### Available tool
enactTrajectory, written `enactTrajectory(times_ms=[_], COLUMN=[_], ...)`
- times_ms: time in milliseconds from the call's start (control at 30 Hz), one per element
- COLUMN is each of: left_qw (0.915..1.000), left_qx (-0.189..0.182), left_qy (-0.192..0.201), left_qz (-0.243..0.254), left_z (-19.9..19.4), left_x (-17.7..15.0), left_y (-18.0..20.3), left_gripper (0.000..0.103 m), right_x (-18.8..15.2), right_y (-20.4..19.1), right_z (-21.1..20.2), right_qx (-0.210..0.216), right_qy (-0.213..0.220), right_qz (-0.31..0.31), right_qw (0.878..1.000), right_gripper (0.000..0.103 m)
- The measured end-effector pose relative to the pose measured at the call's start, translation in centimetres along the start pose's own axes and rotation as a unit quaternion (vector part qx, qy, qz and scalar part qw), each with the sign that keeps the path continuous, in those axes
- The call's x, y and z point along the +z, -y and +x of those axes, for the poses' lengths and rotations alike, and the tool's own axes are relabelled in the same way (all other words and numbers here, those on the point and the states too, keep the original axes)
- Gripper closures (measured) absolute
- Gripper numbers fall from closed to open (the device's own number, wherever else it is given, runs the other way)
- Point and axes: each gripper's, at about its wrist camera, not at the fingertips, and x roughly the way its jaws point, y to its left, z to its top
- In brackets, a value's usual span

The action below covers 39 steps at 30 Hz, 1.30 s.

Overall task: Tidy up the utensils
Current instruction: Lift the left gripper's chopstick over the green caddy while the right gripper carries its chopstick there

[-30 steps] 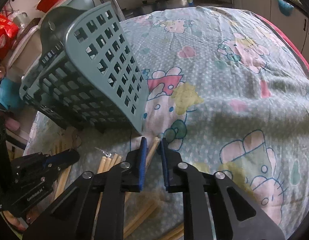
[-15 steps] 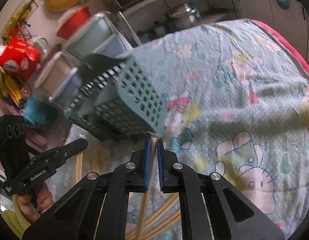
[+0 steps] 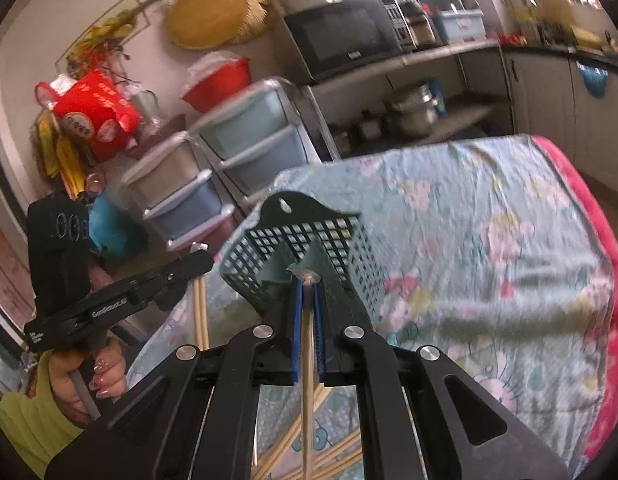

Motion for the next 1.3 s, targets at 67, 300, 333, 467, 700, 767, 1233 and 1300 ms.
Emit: enactTrajectory(times_ms=[67, 300, 333, 467, 700, 767, 1233, 1300], left_qw=[0.9999, 0.9985, 0.9981, 0.9957, 0.9853, 0.9817, 0.9557, 0.9542], left_qx=[-0.004, 0.000, 0.001, 0.008, 0.045, 0.057, 0.127, 0.132], left_qy=[0.012, 0.054, 0.061, 0.092, 0.165, 0.182, 0.265, 0.268], left_qz=[0.003, 0.009, 0.008, 0.002, 0.003, 0.004, 0.024, 0.024], left_z=[-0.6, -2.8, -3.1, -3.9, -5.4, -5.6, -5.9, -5.6], left_x=[0.6, 2.9, 3.4, 5.2, 9.0, 10.0, 13.7, 13.8], left_y=[0.3, 0.8, 0.8, 0.5, 0.4, 0.3, -0.7, -1.1], left_gripper=[0.100, 0.100, 0.100, 0.100, 0.100, 0.100, 0.100, 0.100], right_x=[0.3, 2.1, 2.4, 3.5, 6.2, 6.9, 12.1, 12.6], right_y=[-0.7, -3.3, -3.5, -4.3, -5.0, -5.3, -5.7, -5.6], right_z=[-0.5, -1.6, -1.7, -2.1, -2.3, -2.1, -1.8, -1.7], right_qx=[0.001, 0.011, 0.011, 0.010, 0.015, 0.014, -0.026, -0.036], right_qy=[0.008, 0.042, 0.046, 0.067, 0.102, 0.109, 0.186, 0.198], right_qz=[-0.011, -0.048, -0.052, -0.064, -0.070, -0.073, -0.095, -0.100], right_qw=[1.000, 0.998, 0.998, 0.996, 0.992, 0.991, 0.978, 0.974], right_gripper=[0.097, 0.097, 0.097, 0.097, 0.097, 0.097, 0.097, 0.097])
